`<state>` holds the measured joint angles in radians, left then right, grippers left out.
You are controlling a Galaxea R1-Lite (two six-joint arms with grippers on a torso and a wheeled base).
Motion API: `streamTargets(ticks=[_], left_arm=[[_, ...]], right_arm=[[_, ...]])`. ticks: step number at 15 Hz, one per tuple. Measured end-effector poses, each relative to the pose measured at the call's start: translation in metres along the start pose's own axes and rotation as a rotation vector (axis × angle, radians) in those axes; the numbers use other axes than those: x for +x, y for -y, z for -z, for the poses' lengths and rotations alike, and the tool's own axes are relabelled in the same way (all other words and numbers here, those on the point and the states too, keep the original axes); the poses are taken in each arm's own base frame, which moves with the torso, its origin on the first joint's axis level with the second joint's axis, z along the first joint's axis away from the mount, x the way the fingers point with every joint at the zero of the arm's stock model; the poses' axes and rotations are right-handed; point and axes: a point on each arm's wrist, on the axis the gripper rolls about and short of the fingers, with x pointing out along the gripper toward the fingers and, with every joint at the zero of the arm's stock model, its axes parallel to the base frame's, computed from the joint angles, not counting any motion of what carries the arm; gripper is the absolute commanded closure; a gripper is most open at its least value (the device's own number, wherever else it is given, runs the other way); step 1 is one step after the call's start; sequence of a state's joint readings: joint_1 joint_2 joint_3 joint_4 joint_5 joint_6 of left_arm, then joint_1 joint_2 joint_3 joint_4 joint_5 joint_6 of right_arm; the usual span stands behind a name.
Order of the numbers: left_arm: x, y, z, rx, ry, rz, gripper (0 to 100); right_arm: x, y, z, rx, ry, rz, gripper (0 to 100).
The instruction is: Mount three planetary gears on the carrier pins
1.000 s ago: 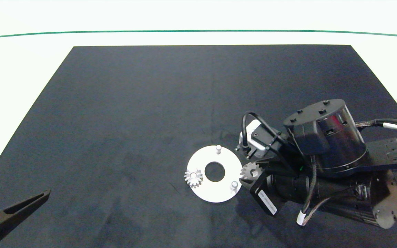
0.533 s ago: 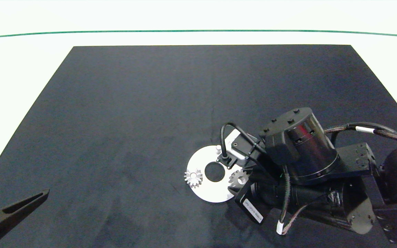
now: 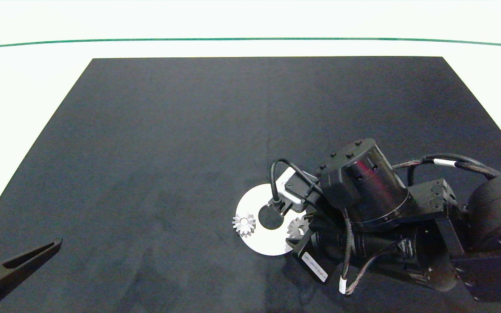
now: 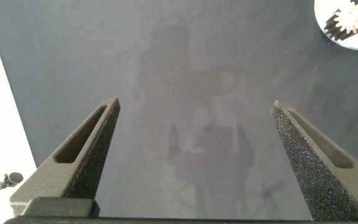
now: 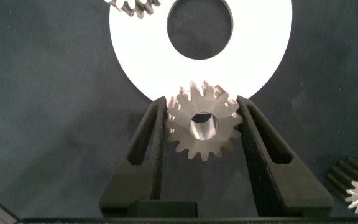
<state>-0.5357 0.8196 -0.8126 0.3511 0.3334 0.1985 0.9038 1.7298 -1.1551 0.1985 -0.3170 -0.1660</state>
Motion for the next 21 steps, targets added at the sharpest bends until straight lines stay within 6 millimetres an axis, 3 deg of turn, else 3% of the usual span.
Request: streamTargets(ticks=[21], left_arm=[[-0.002, -0.001, -0.002, -0.005, 0.012, -0.003, 0]], right_arm=[[0.014, 0.001, -0.001, 0.009, -0.023, 0.008, 96]])
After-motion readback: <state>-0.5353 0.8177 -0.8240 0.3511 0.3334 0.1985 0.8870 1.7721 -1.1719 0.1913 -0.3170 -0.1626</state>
